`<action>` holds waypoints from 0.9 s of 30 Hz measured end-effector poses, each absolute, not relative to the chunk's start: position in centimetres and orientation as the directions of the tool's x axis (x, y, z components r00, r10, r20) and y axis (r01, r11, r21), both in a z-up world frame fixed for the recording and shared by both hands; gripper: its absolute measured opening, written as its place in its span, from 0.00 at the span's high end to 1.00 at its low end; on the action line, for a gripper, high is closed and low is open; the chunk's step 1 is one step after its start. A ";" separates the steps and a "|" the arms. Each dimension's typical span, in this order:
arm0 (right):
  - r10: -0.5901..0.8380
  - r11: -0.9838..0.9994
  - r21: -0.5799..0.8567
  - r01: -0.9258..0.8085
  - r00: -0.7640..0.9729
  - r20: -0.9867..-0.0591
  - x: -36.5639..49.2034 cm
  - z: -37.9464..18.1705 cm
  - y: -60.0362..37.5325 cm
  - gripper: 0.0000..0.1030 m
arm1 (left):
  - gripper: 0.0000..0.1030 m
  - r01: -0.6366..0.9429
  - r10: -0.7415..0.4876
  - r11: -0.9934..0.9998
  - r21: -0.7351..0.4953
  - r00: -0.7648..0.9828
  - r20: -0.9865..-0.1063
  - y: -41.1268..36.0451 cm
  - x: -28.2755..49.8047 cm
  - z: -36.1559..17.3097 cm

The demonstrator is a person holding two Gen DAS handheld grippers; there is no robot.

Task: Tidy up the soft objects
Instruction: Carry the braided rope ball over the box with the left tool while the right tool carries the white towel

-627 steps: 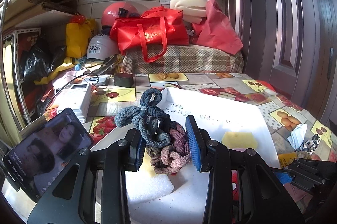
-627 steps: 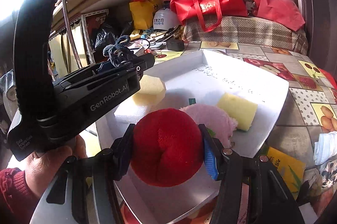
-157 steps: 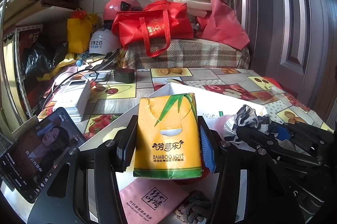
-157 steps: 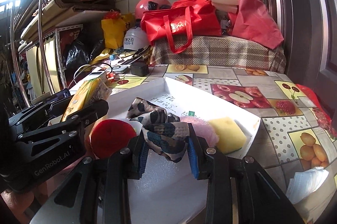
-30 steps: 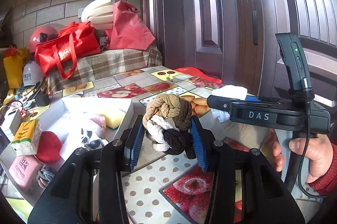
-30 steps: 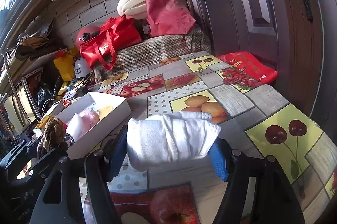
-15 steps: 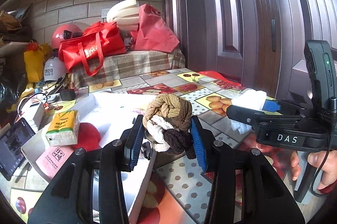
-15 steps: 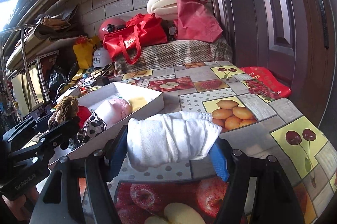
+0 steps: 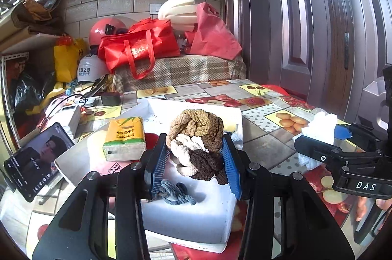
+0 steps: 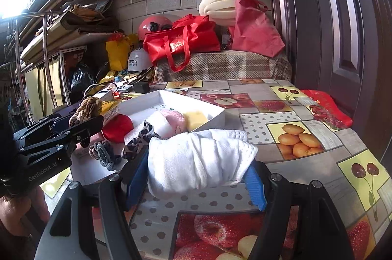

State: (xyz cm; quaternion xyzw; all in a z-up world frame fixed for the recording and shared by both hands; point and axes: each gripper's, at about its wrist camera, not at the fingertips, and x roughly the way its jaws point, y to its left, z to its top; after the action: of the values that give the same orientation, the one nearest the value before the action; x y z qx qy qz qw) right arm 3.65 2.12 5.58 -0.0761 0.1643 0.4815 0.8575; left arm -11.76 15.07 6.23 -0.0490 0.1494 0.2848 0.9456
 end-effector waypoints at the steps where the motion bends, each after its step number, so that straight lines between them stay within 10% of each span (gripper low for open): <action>1: 0.804 0.517 0.021 -0.855 0.477 -0.355 3.4 5.6 2.4 0.31 | 0.58 -0.558 0.529 0.830 -0.007 0.790 -0.311 15.3 -11.9 6.2; 27: 0.834 0.361 -0.013 -0.933 0.329 -0.444 0.4 4.9 10.7 0.31 | 0.58 -0.631 0.551 0.772 -0.076 0.724 -0.415 22.7 -12.6 5.3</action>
State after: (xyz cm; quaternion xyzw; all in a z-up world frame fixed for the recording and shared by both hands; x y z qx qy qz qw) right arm 0.42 10.68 4.88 -0.1340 0.1846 0.5492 0.8039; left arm -12.55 22.73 5.26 -0.1064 0.1881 0.3205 0.9223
